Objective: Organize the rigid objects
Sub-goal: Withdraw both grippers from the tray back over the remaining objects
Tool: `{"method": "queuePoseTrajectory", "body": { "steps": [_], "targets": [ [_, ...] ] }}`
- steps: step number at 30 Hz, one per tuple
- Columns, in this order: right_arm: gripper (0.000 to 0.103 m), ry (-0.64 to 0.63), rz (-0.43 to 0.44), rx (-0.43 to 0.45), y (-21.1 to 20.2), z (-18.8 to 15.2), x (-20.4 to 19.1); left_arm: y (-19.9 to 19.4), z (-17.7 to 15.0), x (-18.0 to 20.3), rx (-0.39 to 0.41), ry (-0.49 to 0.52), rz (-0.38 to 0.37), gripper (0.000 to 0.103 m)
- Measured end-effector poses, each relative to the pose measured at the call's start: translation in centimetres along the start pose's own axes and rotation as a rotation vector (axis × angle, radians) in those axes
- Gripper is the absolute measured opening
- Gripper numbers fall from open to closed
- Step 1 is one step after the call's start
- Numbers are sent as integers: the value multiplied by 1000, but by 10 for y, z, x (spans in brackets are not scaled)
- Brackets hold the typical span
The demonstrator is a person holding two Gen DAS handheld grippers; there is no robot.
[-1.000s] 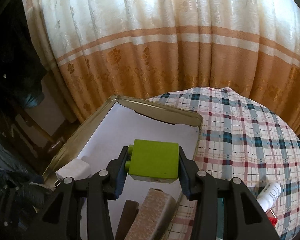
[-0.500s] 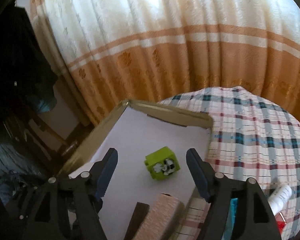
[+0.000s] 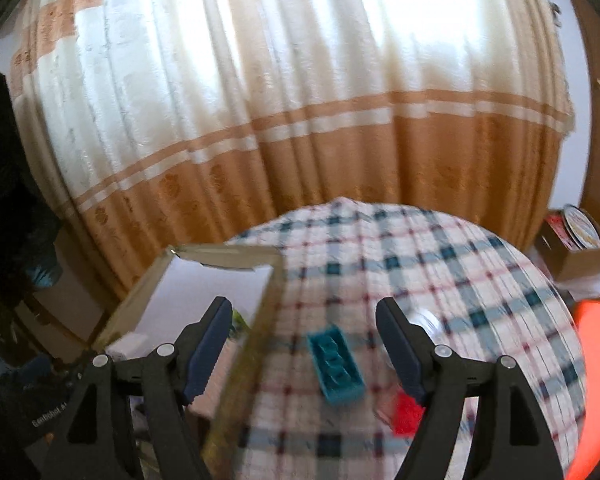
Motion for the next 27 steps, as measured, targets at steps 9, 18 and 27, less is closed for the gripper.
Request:
{"method": "queuePoseTrajectory", "body": {
  "steps": [9, 18, 27],
  "targets": [
    [76, 77, -96, -72, -20, -56, 58, -13, -23, 51, -7, 123, -87, 102],
    [76, 116, -154, -110, -24, -79, 91, -17, -45, 87, -39, 213, -143, 102],
    [76, 136, -168, -119, -29, -87, 107, -17, -70, 118, -71, 289, -168, 102]
  ]
}}
Point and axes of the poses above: each gripper's, at about its wrist camera, not at the fingertips, and y roughly the way its jaws point, x to its right, z to its top, the point moved 6 cm from there along y, roughly the way its jaws point, and after that the axes turned 7 degrees about -x, right-handed, at the moved point
